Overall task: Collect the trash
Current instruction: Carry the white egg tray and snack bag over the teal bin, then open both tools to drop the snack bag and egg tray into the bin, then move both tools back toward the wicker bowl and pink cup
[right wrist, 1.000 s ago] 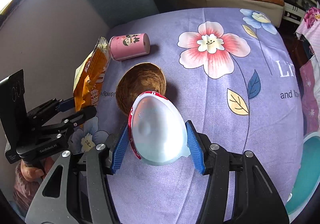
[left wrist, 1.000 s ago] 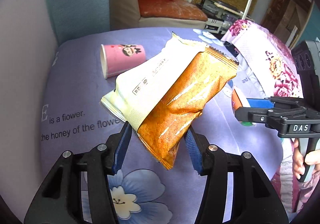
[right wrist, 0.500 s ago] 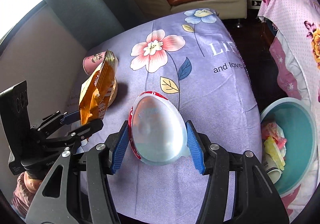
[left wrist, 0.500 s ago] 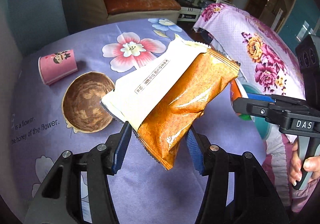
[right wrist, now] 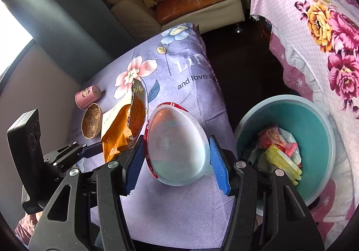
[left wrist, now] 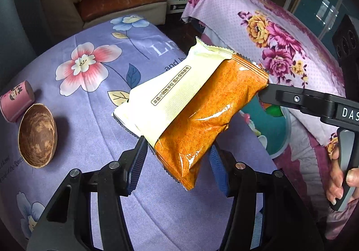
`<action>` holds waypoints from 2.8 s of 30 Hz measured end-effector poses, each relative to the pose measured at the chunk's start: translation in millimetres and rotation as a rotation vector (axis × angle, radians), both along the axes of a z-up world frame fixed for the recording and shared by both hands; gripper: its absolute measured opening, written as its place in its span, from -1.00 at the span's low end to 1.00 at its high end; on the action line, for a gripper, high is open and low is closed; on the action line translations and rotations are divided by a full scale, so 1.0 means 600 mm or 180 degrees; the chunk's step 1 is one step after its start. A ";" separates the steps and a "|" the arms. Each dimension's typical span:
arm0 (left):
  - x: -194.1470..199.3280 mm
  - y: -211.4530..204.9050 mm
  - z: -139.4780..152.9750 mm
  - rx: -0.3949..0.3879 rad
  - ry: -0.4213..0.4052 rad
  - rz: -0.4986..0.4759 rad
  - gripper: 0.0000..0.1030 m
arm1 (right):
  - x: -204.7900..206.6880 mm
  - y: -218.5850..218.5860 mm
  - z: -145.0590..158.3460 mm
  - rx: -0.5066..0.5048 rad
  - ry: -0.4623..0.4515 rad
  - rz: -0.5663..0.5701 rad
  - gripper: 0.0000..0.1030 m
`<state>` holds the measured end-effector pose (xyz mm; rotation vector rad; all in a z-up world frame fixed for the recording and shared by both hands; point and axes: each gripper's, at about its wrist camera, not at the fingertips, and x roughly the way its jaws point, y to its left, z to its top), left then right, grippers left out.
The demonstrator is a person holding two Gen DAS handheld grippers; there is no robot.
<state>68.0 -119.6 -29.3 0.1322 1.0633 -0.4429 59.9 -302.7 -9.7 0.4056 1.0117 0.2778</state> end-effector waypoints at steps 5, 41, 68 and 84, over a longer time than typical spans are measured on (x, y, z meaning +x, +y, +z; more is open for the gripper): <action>0.002 -0.065 -0.012 -0.0012 0.0077 -0.0193 0.10 | -0.016 -0.073 -0.006 0.0011 -0.0014 -0.0276 0.03; 0.003 -0.268 -0.083 0.0282 0.0278 -0.0712 0.78 | -0.049 -0.269 -0.080 0.0024 0.0238 -0.0980 0.04; 0.030 -0.155 -0.058 -0.0038 0.0346 -0.0308 0.79 | -0.007 -0.188 -0.093 -0.0141 0.0584 -0.0827 0.48; 0.037 0.003 -0.028 -0.0294 0.0279 0.0122 0.86 | 0.036 -0.038 -0.061 -0.0377 0.0607 -0.0422 0.60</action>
